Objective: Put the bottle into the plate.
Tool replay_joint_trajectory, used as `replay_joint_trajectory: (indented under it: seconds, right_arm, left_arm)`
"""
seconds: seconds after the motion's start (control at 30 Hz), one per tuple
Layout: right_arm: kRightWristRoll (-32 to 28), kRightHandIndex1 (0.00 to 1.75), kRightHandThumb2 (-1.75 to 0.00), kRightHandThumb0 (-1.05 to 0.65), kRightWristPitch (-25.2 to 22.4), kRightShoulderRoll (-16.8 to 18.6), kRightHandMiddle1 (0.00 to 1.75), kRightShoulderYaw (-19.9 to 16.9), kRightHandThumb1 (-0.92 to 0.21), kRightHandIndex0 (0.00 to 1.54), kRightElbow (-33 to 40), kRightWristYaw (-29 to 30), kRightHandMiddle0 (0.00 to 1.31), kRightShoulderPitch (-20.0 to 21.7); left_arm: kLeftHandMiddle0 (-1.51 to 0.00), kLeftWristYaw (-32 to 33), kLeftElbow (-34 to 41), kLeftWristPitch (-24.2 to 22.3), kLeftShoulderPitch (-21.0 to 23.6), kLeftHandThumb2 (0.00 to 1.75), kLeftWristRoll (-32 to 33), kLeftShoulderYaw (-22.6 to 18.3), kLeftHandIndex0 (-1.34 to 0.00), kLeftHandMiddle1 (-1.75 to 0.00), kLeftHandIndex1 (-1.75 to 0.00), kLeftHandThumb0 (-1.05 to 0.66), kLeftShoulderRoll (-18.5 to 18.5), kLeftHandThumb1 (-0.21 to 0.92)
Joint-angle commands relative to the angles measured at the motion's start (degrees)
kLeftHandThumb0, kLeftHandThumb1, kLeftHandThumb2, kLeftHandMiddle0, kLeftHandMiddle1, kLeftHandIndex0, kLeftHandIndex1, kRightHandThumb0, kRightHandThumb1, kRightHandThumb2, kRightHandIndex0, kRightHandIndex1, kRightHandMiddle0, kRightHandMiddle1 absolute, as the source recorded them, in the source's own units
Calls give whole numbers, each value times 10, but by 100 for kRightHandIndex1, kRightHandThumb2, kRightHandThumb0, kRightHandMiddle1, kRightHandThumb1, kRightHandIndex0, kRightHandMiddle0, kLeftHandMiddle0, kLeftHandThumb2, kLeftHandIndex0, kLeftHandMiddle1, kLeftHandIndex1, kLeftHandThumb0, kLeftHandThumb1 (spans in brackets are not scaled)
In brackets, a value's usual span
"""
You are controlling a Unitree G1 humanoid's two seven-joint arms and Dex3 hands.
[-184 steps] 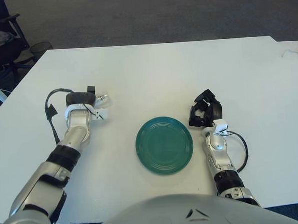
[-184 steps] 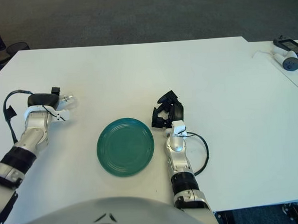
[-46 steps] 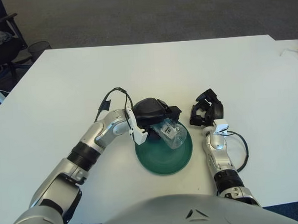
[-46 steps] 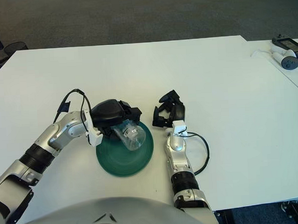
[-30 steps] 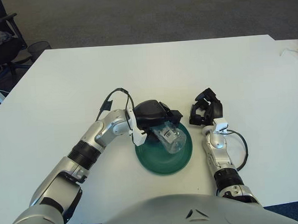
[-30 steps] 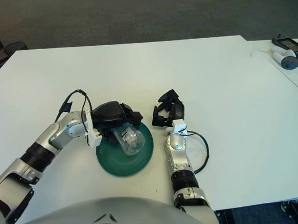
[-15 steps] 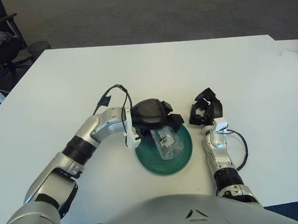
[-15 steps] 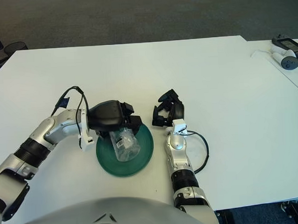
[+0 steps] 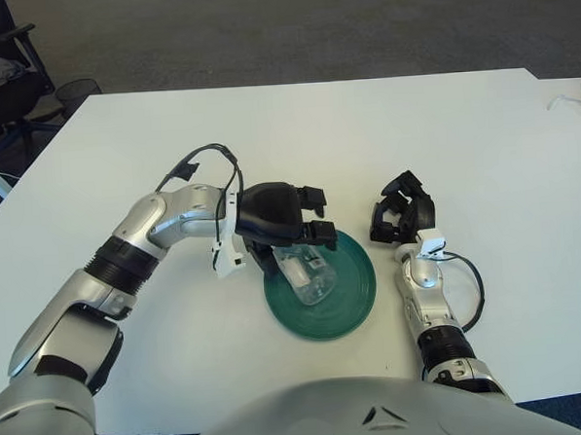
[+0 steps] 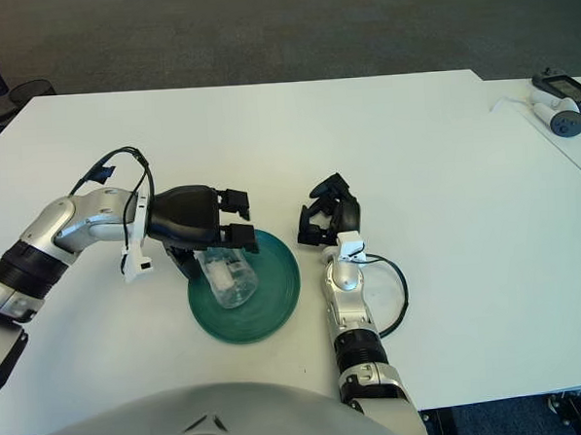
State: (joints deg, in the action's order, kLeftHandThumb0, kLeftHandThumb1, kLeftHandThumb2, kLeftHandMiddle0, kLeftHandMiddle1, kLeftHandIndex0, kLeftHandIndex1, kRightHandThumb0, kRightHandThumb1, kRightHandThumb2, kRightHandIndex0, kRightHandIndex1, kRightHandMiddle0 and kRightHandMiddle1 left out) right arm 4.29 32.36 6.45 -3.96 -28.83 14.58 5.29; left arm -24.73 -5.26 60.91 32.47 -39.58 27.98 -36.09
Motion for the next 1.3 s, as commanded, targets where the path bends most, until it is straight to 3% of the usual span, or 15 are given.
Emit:
replay_joint_trajectory:
  seconds: [0.0,0.33,0.63,0.93,1.17,1.27]
  right_arm:
    - [18,172,-160,0,-26,10,175,1,-7,79,-8,28,58,-56]
    - [42,175,-166,0,-101,16,173,17,-1,81,50,59,64,-77]
    - [44,175,-167,0,-126,16,173,24,0,82,67,75,65,-82]
    - [44,175,-168,0,-108,5,174,26,0,82,39,79,65,-74]
    - [44,175,-161,0,-94,3,175,23,-6,78,11,82,59,-64]
    - [31,174,-160,0,-61,-1,175,15,-7,78,-42,73,58,-51]
  left_arm:
    - [0,11,22,-1,1,35,-30,-19,0,-3,-3,-100,-7,92]
    - [0,34,51,-7,-14,33,-70,-35,0,0,0,-98,-3,92]
    - [0,37,55,-16,-18,31,-73,-37,0,0,0,-100,-3,92]
    - [0,34,52,-24,-19,30,-58,-38,0,0,0,-101,-8,92]
    - [0,44,29,-21,-14,47,-19,-53,0,0,0,-104,-11,92]
    - [0,56,-21,-35,-3,56,43,-65,0,0,0,-105,7,92]
